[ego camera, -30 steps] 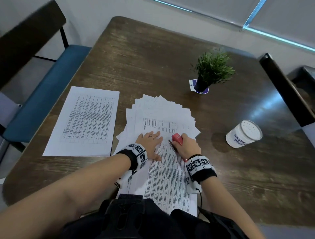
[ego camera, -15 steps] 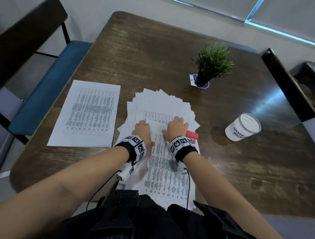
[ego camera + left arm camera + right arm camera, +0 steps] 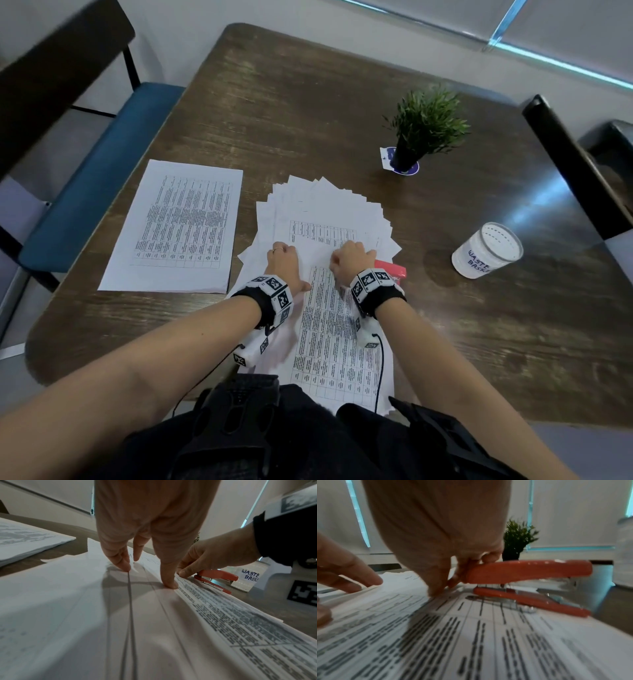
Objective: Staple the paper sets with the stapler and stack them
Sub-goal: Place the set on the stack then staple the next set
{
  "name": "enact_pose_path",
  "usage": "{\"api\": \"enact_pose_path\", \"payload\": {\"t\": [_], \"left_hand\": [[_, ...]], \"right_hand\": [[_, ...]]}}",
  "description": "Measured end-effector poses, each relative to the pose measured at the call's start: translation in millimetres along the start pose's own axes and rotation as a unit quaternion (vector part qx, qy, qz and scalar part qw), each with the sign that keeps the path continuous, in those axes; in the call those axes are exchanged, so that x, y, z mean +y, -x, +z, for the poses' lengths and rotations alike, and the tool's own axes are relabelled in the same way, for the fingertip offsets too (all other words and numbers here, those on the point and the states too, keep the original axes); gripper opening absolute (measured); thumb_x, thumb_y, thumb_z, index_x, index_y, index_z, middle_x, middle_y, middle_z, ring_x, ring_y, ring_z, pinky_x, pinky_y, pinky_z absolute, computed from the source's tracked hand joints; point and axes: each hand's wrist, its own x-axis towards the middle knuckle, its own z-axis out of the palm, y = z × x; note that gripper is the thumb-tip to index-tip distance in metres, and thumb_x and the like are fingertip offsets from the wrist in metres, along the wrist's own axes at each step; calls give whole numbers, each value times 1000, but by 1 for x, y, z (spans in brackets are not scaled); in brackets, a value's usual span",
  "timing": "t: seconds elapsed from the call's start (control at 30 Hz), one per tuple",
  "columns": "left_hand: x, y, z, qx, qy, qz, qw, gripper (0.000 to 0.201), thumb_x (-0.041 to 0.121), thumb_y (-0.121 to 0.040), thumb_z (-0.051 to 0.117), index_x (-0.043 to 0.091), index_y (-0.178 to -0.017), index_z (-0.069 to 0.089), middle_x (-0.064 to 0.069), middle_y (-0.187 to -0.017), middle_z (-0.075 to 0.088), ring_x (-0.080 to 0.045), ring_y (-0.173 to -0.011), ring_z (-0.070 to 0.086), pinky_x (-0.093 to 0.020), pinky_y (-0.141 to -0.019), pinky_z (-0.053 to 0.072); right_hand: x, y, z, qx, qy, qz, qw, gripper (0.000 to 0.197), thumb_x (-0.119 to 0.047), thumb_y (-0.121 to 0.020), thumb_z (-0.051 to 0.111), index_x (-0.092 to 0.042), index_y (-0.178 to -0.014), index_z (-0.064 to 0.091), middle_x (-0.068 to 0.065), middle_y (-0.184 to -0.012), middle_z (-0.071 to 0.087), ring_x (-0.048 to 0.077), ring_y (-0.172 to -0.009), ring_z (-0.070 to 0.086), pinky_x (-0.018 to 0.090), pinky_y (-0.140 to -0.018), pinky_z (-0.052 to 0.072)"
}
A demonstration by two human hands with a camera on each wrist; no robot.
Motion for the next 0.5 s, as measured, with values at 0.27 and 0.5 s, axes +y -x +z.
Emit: {"api": "enact_pose_path", "payload": {"t": [0.27,0.5], "left_hand": [[-7,0,-5,-33,39,-35,998,90,41,-64,88,4,-129,38,-18,-128,46,-33,-118,50,-40,-95,45],[-18,2,-4,-44,-7,13,999,64,55,-73,77,12,-113,50,-7,-115,58,-27,-108,56,-40,-88,49]], "right_hand": [[-2,-1,-3,56,-120,87,987,23,-30,-95,57,-12,-108,54,2,-103,61,24,-100,59,38,-96,36],[4,-6,-2,55,-137,114,982,15,-12,-94,55,-21,-96,68,1,-103,68,23,-102,61,35,-96,36]]}}
